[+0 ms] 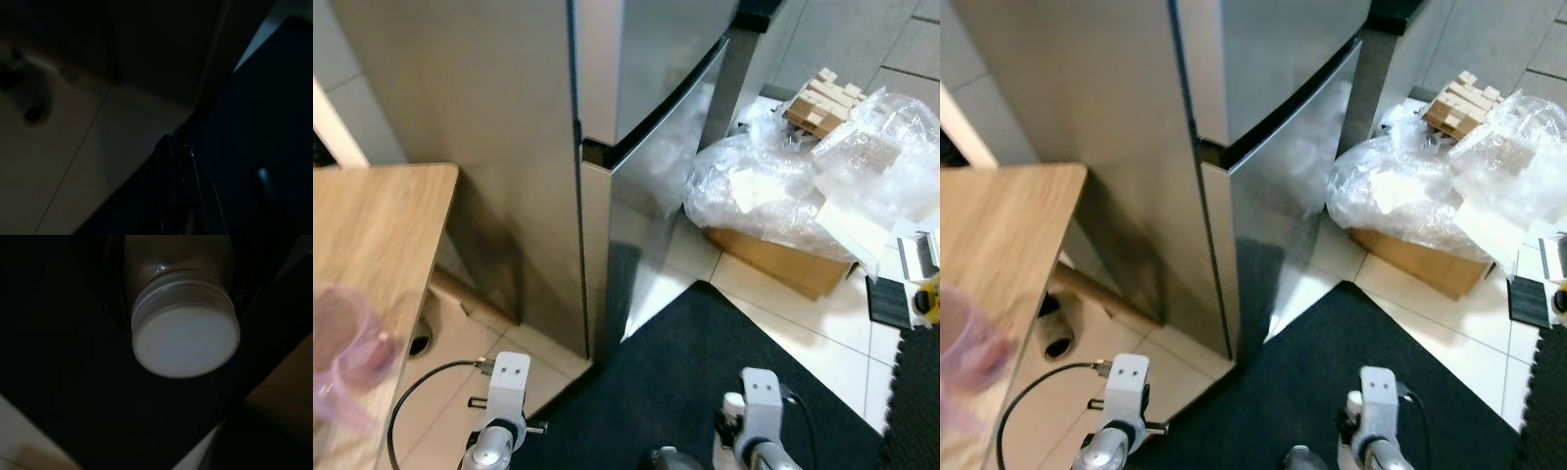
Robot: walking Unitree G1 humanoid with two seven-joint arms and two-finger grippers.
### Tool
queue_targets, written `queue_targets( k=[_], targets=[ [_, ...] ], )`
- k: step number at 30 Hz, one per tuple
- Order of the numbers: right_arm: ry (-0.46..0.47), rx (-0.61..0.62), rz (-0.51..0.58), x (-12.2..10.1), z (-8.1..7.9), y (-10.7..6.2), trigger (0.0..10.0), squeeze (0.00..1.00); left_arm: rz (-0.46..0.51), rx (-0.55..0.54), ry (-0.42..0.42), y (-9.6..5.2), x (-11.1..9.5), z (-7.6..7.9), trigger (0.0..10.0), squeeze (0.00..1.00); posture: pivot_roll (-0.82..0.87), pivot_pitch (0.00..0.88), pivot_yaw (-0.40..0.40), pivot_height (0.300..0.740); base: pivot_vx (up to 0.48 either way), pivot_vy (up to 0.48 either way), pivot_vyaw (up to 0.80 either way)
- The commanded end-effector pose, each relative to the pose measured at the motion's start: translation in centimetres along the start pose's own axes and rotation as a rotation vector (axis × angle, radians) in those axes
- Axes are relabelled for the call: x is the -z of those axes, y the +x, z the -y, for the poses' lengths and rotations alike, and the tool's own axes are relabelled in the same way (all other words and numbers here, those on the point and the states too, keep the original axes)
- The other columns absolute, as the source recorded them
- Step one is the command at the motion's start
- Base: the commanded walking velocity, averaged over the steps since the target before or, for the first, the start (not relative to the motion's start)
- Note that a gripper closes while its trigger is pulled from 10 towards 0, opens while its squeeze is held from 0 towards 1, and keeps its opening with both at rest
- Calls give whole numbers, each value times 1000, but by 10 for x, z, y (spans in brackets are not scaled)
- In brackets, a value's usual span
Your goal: Restocking fridge
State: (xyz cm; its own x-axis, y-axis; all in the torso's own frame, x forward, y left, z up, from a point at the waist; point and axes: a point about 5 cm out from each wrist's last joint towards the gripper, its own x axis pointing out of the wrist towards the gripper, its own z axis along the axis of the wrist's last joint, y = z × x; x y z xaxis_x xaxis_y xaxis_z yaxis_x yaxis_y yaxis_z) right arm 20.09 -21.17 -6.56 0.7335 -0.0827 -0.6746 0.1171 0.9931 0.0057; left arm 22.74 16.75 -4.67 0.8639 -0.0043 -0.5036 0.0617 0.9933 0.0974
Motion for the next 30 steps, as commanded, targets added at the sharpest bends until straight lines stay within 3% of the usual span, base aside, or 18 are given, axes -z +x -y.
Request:
queue_targets(
  k=[1,11,20,25,27,30],
  targets=[
    [10,-5,-10,4,-4,-1,10000,0,-55,5,-1,-8,16,1,10000,0,-122,110,2,740,0,0,0],
    [6,-1,-16,5,-2,-1,10000,0,-44,52,43,-8,16,8,10000,0,-122,112,0,740,0,0,0],
    [0,-3,-13,5,-2,-1,10000,0,-19,10,0,-5,10,5,10000,0,-131,100,-6,740,0,-311,0],
    [-39,-50,14,-4,-8,2,10000,0,74,-96,-22,-1,-7,-15,10000,0,-132,93,-45,740,0,0,0],
    [-64,-70,21,-9,-10,3,10000,0,121,-168,-23,-1,-14,-30,10000,0,-124,94,-65,740,0,0,0],
    [-92,-101,44,-20,-15,7,10000,0,195,-315,-93,-6,-25,-66,10000,0,-113,100,-84,740,0,0,0]
  ],
)
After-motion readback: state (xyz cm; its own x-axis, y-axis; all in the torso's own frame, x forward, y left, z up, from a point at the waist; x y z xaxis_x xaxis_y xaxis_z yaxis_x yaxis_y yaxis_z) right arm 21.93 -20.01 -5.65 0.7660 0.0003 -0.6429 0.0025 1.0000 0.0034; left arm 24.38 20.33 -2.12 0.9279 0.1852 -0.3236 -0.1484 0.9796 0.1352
